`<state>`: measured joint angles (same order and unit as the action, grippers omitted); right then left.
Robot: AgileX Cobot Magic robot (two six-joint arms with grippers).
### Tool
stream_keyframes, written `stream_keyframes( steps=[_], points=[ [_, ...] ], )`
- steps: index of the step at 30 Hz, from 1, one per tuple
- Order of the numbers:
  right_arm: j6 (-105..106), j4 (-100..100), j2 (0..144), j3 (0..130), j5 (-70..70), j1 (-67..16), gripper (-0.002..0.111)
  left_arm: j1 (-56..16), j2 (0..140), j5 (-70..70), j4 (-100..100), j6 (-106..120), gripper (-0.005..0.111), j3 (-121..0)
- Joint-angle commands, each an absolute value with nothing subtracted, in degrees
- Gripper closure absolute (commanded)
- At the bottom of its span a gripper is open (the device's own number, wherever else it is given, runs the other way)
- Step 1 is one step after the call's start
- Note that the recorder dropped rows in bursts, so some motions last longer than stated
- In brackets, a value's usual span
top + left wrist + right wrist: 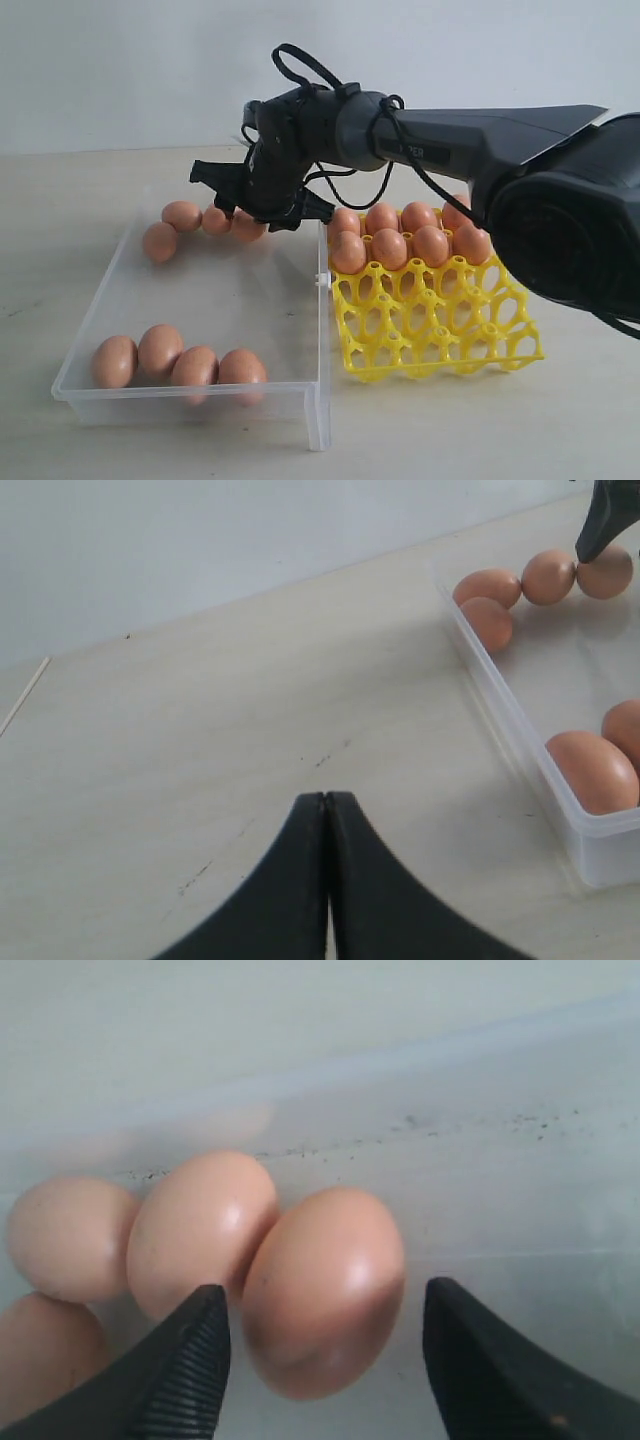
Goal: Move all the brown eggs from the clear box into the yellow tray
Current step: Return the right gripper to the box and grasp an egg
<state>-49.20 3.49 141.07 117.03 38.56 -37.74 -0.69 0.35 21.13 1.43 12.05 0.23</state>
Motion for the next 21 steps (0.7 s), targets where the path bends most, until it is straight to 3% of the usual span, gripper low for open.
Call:
stream_keyframes(
  steps=[1,10,14,18,21],
  points=[
    [-49.56,5.08,142.48,118.88,38.81,-37.02,0.052,-0.59,0.00,20.80,1.43,11.75,0.107,0.00],
    [-49.33,4.88,145.97,123.27,38.91,-37.02,0.054,-0.59,0.00,20.80,1.43,11.75,0.107,0.00],
    [-49.06,4.88,145.98,123.28,38.91,-37.02,0.074,-0.59,0.00,20.80,1.43,11.75,0.107,0.00],
    [-45.22,3.18,145.98,123.28,38.91,-37.02,0.107,-0.59,0.00,20.80,1.43,11.75,0.107,0.00],
    [-43.45,3.03,145.70,123.28,39.21,-37.02,0.108,-0.59,0.00,20.80,1.43,11.75,0.107,0.00]
  ],
)
